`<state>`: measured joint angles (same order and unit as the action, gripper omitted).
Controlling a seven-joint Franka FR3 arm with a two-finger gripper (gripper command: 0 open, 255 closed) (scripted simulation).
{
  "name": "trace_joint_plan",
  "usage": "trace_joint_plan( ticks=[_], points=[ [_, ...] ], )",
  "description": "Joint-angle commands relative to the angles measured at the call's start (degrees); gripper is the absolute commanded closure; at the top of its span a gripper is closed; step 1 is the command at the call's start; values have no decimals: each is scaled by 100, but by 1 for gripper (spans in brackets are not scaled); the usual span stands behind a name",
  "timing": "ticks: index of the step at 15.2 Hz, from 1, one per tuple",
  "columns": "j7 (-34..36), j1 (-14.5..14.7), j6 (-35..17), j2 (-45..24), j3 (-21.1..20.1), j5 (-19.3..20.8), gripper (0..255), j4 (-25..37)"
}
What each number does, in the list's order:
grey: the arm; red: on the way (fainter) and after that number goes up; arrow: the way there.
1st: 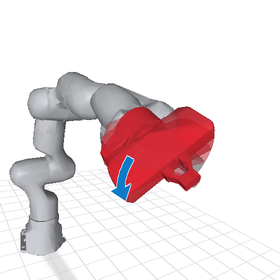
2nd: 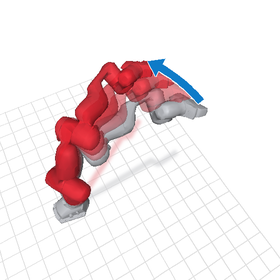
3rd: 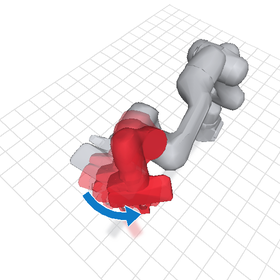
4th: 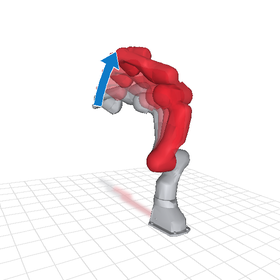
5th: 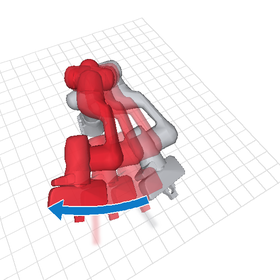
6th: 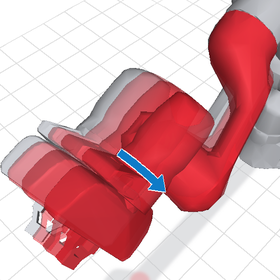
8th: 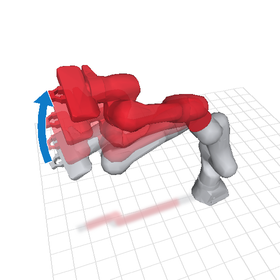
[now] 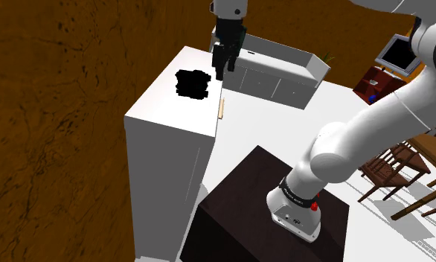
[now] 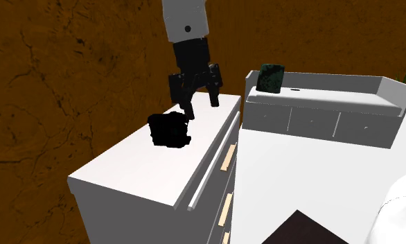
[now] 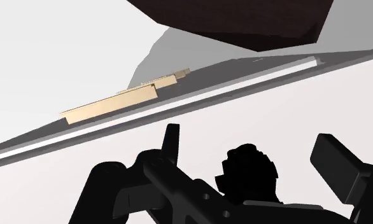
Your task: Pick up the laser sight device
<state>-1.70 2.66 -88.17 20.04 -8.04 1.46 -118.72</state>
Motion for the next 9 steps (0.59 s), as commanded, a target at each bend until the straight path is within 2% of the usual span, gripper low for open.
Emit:
trace_joint_plan(
  ticks=[1,7,9],
  points=[
    [-44,37,-22,-457,-79,72,0,395],
    [-80,197,155,-1836,-340,348,0,1814],
    [-70,199,-1,-1828,-335,346,0,1650]
  ],
)
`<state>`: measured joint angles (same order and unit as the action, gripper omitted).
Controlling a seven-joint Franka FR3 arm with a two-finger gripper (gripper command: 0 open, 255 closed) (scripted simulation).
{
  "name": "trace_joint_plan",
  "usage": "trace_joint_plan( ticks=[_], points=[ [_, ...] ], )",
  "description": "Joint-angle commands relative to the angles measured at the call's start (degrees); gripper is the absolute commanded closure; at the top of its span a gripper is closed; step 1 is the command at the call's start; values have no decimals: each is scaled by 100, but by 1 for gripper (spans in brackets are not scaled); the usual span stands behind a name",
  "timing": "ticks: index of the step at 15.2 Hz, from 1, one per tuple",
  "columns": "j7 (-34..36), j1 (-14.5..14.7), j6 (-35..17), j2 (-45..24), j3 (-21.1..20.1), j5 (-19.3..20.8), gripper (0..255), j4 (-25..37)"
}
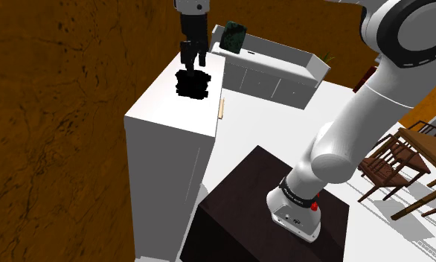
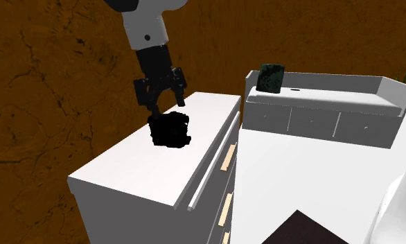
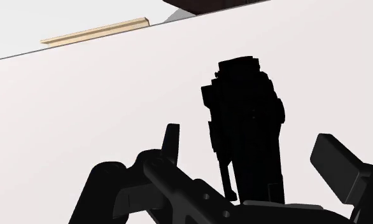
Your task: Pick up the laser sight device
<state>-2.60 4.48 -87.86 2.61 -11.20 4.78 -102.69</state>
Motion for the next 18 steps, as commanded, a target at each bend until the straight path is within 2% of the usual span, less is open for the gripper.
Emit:
trace_joint_plan(
  ticks=[1,7,8,18],
  points=[
    [27,16,-109,-82,-18,13,0,-32],
    [55,15,-458,-89,-17,15,0,-377],
    [49,12,-461,-85,-14,16,255,-383],
    [48,15,-382,-85,-18,14,255,-304]
  ],
)
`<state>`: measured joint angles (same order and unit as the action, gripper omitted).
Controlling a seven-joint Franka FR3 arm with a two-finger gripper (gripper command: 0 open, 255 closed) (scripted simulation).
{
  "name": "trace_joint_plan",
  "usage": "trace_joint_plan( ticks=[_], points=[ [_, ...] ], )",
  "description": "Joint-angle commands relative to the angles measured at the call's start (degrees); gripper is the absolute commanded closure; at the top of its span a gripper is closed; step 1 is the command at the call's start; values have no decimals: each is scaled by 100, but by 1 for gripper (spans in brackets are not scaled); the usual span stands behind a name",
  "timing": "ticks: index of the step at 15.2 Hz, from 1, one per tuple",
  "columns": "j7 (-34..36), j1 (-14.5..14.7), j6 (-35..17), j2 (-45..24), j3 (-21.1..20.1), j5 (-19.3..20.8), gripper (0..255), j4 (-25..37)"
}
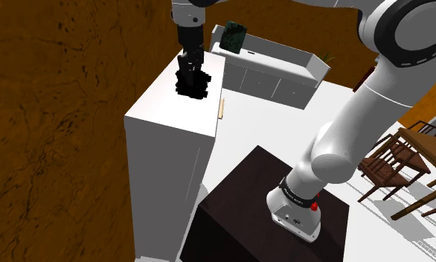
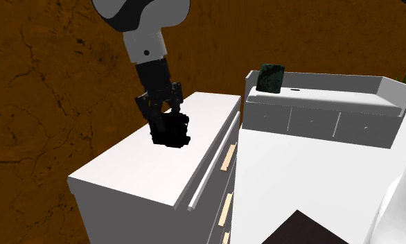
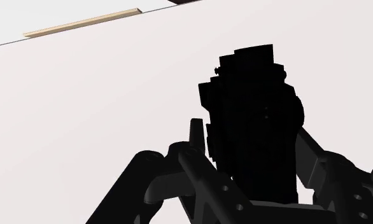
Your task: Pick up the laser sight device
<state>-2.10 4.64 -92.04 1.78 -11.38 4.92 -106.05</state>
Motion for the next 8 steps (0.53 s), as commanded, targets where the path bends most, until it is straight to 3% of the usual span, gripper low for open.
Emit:
trace_joint_plan(
  ticks=[1,8],
  points=[
    [-8,-1,112,2,1,0,255,104],
    [-47,2,653,-18,-3,3,255,667]
  ],
)
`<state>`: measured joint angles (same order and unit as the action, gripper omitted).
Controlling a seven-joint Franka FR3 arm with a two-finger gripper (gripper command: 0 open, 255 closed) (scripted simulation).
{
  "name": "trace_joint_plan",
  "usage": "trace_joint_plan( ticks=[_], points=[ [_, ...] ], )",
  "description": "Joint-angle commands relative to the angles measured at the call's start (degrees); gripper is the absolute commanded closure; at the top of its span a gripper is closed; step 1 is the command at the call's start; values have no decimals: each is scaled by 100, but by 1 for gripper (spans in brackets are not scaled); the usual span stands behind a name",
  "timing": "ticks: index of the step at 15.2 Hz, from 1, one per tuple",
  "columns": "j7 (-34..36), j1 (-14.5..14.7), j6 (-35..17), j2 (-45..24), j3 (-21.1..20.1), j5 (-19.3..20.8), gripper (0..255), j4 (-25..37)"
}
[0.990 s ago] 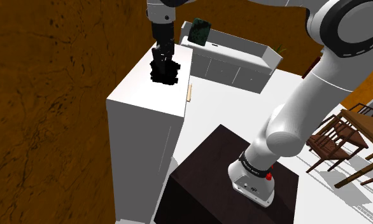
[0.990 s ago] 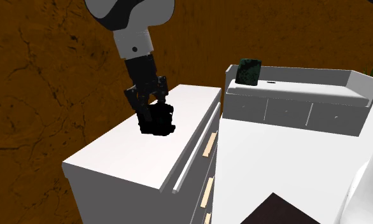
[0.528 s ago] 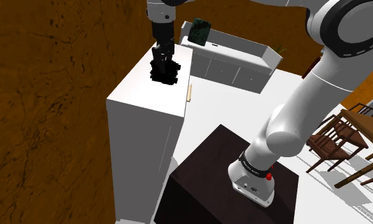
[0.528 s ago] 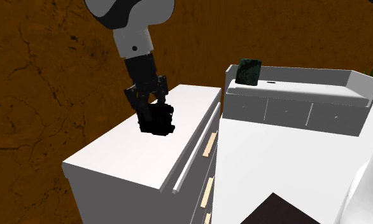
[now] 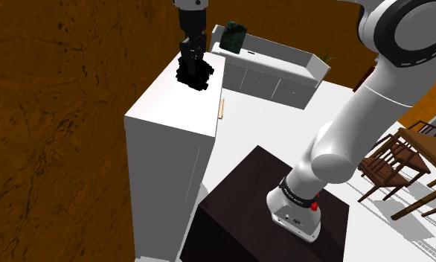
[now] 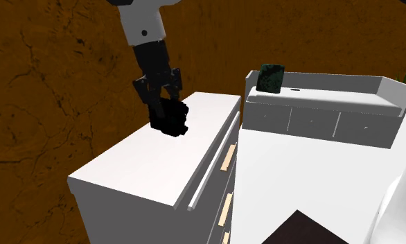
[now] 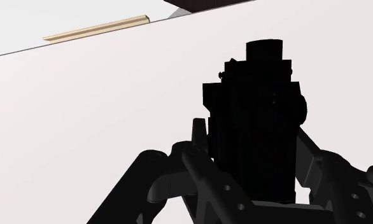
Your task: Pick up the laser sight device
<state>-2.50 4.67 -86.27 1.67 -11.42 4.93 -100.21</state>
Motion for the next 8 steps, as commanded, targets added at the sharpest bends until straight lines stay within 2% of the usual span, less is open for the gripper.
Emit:
trace_joint_plan(
  ticks=[1,6,8],
  points=[
    [-12,0,154,-16,-1,4,255,170],
    [-34,6,554,-78,-7,17,255,630],
    [-34,6,566,-80,-8,18,255,645]
  ],
)
